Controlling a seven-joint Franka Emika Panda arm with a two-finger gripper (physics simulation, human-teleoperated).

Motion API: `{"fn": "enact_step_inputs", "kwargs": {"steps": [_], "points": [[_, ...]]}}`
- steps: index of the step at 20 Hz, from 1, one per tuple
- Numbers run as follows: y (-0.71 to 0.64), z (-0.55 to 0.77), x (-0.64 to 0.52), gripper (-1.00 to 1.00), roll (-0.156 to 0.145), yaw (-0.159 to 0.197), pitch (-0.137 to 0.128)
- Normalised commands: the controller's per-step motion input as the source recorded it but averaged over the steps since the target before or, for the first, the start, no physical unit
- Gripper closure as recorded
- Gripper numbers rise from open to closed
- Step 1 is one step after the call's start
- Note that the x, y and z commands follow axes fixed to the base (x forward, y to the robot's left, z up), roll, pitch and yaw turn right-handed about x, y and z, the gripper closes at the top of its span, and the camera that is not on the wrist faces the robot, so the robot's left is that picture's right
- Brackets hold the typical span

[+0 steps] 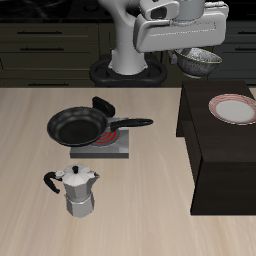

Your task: Place the bowl on the plate

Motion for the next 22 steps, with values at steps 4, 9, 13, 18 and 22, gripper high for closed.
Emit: {"fn": "enact_step_inputs", "kwargs": {"steps": [4, 9, 13, 18, 22], "points": [[0.34, 0.09, -0.01, 1.00, 0.015, -0.004, -0.011], [0.30, 0.02, -0.03, 1.00, 0.040, 0.002, 0.003], [0.43, -0.05, -0.02, 1.00, 0.057, 0.002, 0.012], [0.29, -0.03, 0.06, 1.00, 0.038, -0.005, 0.010], [0.20, -0.05, 0.07, 1.00, 0.015, -0.010, 0.010]]}}
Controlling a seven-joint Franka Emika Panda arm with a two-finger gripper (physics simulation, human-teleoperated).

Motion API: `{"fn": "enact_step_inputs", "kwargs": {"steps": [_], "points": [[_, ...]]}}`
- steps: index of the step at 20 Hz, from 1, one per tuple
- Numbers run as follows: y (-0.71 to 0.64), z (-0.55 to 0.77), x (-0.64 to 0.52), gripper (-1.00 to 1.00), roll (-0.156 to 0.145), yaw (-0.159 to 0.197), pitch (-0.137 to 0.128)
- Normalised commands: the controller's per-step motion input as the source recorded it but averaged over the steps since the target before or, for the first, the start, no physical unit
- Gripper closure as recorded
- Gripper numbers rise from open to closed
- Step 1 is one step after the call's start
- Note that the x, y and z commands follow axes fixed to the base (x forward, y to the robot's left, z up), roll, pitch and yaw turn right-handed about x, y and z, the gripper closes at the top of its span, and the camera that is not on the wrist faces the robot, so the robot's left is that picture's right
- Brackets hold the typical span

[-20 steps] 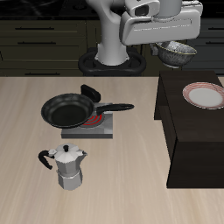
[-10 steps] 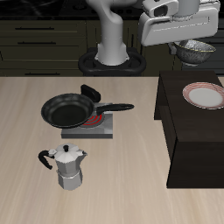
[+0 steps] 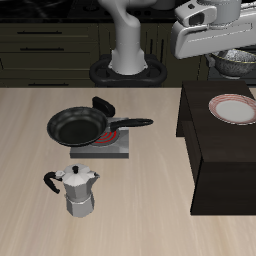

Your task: Place the bowl on the plate

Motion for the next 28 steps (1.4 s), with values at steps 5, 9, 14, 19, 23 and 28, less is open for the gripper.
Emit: {"fn": "enact_step_inputs", "kwargs": {"steps": [5, 9, 14, 19, 23, 28], "points": [[0.19, -0.06, 0.12, 1.00, 0.013, -0.011, 0.015], [0.27, -0.15, 0.00, 1.00, 0.023, 0.010, 0.028], [0.09, -0.11, -0.11, 1.00, 0.020, 0.012, 0.016], [-0.01, -0.21, 0.04, 1.00, -0.025, 0.005, 0.036], [-0.13, -0.11, 0.12, 1.00, -0.024, -0.002, 0.019], [0.00, -0.11, 0.09, 1.00, 0.002, 0.016, 0.008]]}}
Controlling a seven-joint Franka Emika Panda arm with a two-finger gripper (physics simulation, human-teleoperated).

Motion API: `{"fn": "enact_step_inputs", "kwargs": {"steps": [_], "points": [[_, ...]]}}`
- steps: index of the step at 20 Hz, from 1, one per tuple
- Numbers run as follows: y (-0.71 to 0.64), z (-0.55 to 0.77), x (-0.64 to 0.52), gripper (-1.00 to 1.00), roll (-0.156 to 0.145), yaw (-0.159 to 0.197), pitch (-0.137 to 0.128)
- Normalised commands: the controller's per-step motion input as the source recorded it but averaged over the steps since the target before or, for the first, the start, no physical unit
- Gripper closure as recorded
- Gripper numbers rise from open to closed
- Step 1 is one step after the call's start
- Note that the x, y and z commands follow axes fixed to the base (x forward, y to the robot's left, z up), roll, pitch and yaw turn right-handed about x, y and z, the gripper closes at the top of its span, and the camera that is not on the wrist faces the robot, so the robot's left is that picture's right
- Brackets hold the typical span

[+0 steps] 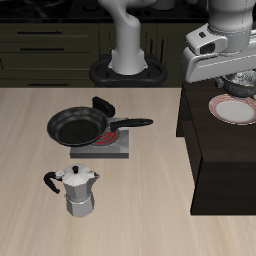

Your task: Place the bowl on the plate

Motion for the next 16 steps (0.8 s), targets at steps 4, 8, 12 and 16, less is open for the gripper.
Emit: {"fn": "enact_step_inputs", "kwargs": {"steps": [4, 8, 12, 16], "points": [[0.04, -0.12, 0.04, 1.00, 0.013, 0.019, 0.004], [0.06, -0.23, 0.07, 1.00, 0.012, 0.011, 0.042], [0.03, -0.20, -0.03, 1.00, 0.011, 0.025, 0.033], [0.01, -0.26, 0.08, 1.00, 0.004, 0.038, 0.045]]}}
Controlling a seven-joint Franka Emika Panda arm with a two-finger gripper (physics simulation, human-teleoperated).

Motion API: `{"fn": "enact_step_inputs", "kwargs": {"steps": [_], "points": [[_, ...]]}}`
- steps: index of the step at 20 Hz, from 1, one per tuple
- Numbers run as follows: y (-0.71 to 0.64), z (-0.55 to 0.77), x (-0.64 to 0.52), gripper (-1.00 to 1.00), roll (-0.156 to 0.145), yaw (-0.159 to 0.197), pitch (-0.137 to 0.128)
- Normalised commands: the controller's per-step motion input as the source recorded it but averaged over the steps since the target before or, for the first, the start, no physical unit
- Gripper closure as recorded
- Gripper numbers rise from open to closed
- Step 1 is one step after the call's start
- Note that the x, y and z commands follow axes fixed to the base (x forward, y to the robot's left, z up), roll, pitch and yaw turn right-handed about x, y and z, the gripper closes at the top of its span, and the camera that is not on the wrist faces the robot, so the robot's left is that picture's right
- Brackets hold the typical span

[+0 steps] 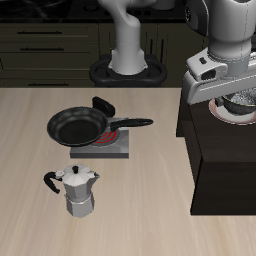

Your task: Place the bowl on the plate

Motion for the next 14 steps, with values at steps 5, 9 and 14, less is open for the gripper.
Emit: {"fn": "enact_step_inputs", "kwargs": {"steps": [5, 9, 14], "points": [[0.00, -0.05, -0.12, -1.00, 0.036, 0.045, -0.013], [-0.08, -0.01, 0.03, -1.00, -0.011, -0.012, 0.016], [-0.06, -0.01, -0.01, -1.00, -0.002, 0.007, 0.005]]}}
